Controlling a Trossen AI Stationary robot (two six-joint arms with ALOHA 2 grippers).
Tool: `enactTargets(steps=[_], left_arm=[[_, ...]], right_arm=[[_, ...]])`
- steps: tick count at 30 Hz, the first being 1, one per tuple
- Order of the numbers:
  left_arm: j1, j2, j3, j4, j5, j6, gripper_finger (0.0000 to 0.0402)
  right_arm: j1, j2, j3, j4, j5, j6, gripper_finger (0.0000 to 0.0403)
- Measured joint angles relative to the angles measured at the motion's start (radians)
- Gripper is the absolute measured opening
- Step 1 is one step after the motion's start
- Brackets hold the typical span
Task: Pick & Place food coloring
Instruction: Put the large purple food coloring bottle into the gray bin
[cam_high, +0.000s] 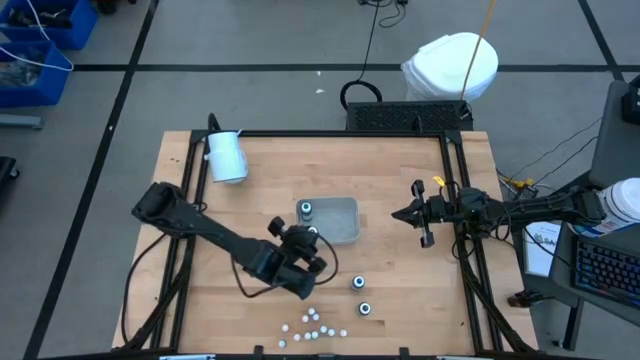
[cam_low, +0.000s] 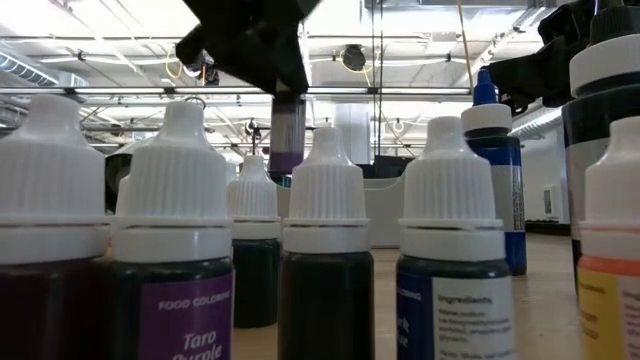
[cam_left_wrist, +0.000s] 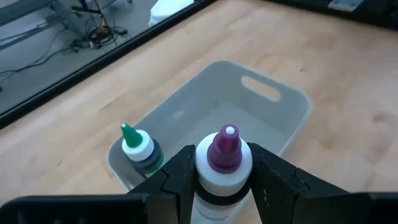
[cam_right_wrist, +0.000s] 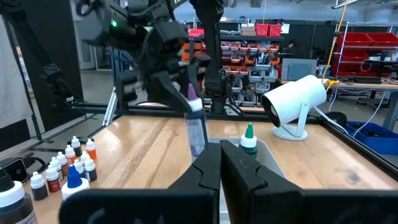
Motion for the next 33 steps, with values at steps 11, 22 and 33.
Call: enactTargets(steps=[11, 22, 33], left_arm=[[0.026, 0.068, 0.000, -0.017, -0.032, -0.042, 0.0133], [0.020, 0.071, -0.051, -0.107, -0.104, -0.216, 0.0133], [0.024, 0.071, -0.143, 0.026, -0.099, -0.200, 0.0133]], right_arm=[[0.000, 0.000, 0.000, -0.007, 0.000, 0.000, 0.0000], [0.000, 0.000, 0.000, -0.015, 0.000, 0.000, 0.0000], [0.000, 0.000, 0.000, -0.014, 0.001, 0.000, 0.0000]])
